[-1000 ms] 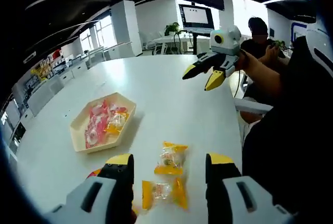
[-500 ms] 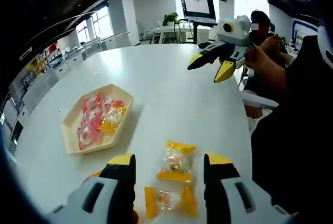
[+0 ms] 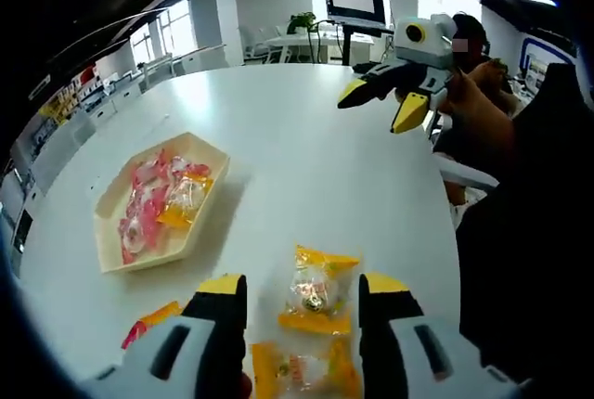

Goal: Pick up the marshmallows scattered on the table and place them into the bowl on the table

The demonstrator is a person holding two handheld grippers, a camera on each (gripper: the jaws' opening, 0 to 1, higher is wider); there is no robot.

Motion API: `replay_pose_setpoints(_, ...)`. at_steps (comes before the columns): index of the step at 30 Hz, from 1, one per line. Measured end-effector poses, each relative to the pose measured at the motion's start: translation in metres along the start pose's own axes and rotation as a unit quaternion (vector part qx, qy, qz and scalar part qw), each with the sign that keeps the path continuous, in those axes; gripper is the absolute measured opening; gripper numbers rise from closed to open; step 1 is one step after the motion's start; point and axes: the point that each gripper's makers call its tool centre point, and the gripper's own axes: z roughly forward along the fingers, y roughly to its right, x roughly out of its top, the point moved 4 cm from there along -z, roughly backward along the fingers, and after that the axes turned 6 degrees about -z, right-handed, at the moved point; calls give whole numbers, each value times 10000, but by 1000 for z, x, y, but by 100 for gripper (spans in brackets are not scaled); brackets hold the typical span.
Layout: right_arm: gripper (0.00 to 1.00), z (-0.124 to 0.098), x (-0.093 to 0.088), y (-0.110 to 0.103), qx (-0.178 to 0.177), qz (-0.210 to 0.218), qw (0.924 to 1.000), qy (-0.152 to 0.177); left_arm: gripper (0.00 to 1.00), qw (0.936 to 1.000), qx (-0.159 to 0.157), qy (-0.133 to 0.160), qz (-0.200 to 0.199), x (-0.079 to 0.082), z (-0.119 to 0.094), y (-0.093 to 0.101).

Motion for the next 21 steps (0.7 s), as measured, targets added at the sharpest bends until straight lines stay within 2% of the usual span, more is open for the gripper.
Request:
replay_pose_setpoints(12,40,2,-3,-6,40,57,9999,-87,36,9998,-125,-78,-166,-1,11,9)
replay_pose_setpoints(21,40,1,-5,-3,5,133,9999,-101,31,9997,-185,-106,-122,-4,14,4)
